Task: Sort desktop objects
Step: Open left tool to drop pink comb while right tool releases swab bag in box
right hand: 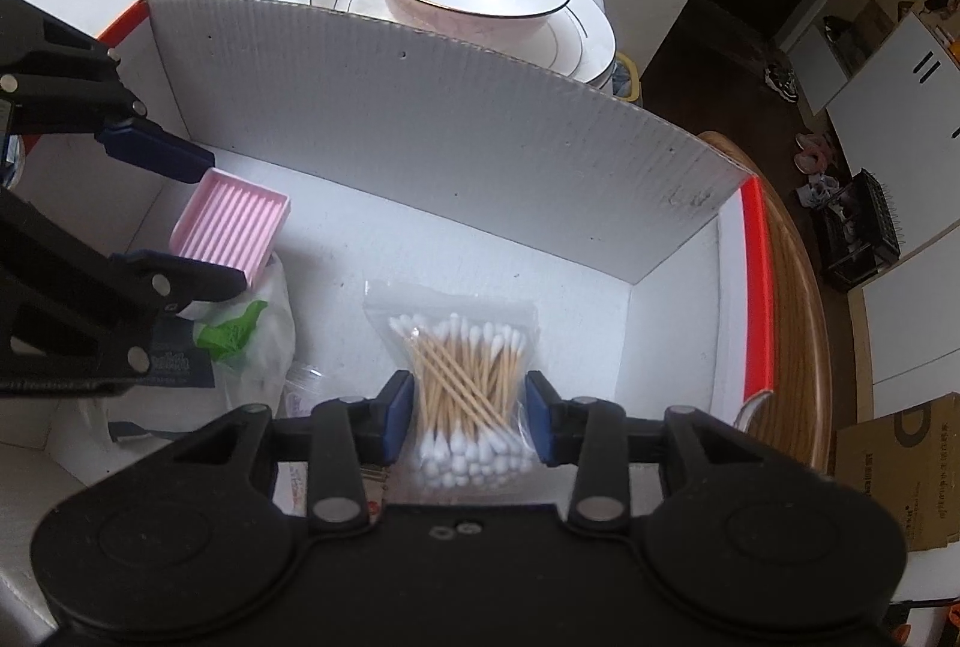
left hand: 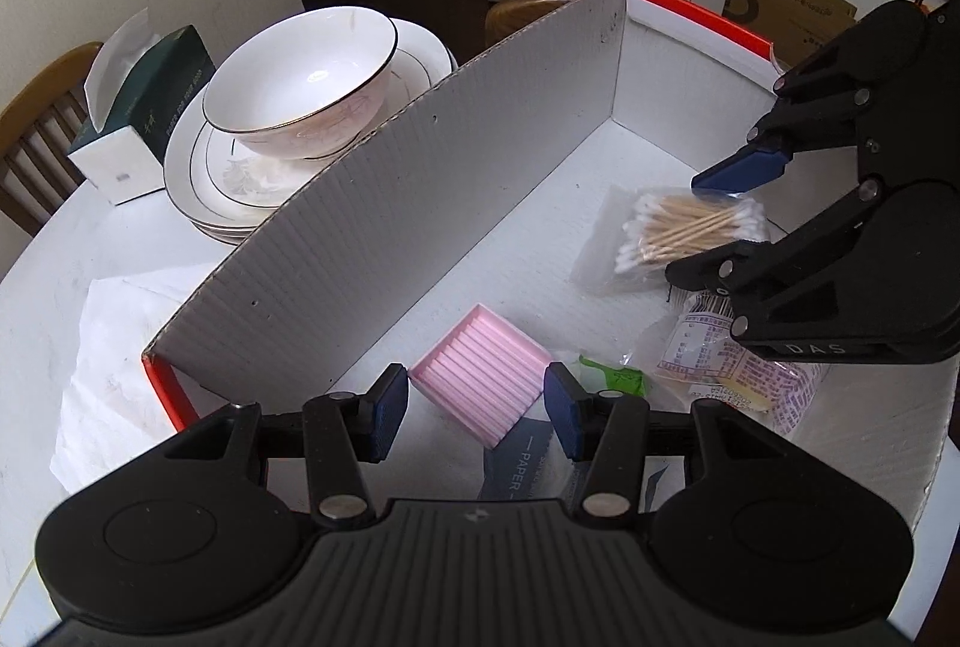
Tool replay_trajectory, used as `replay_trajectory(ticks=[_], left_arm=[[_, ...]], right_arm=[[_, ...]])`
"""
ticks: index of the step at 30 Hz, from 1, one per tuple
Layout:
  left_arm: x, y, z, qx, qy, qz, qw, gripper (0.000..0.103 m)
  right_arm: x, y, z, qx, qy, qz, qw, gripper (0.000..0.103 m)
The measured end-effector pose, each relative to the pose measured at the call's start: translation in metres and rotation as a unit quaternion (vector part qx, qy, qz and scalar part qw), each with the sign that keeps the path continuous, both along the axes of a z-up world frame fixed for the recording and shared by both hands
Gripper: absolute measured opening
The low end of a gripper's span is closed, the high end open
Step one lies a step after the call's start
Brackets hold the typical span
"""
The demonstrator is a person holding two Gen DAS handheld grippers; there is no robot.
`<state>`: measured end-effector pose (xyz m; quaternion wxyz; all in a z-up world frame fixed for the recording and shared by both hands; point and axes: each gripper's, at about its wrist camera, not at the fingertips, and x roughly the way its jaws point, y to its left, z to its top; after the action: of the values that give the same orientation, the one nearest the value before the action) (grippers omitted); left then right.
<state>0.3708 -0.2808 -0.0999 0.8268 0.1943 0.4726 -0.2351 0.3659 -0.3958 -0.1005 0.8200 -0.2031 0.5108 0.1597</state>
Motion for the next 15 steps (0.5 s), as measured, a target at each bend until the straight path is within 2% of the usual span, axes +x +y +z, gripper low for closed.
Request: replay_trajectory(ticks=[4, 6, 10, 15], left_arm=[[-0.002, 0.001, 0.003, -0.01, 0.0, 0.001, 1.0, 0.049], [-0.003, 0.002, 0.005, -0.014, -0.001, 0.003, 0.9999, 0.051], [-0.007, 0.004, 0.009, -0.024, -0.001, 0.0, 0.9997, 0.054], [-0.014, 0.007, 0.016, -0.035, -0.011, 0.004, 0.9993, 0.064]], right_arm=[[-0.009, 0.0, 0.007, 0.009, -0.005, 0.0, 1.0, 0.048], [-0.014, 0.0, 0.013, 0.014, -0.013, 0.002, 1.0, 0.059], [-0.018, -0.005, 0.026, 0.029, -0.025, -0.001, 0.999, 0.061], [-0.03, -0.012, 0.042, 0.052, -0.036, -0.002, 0.998, 0.062]])
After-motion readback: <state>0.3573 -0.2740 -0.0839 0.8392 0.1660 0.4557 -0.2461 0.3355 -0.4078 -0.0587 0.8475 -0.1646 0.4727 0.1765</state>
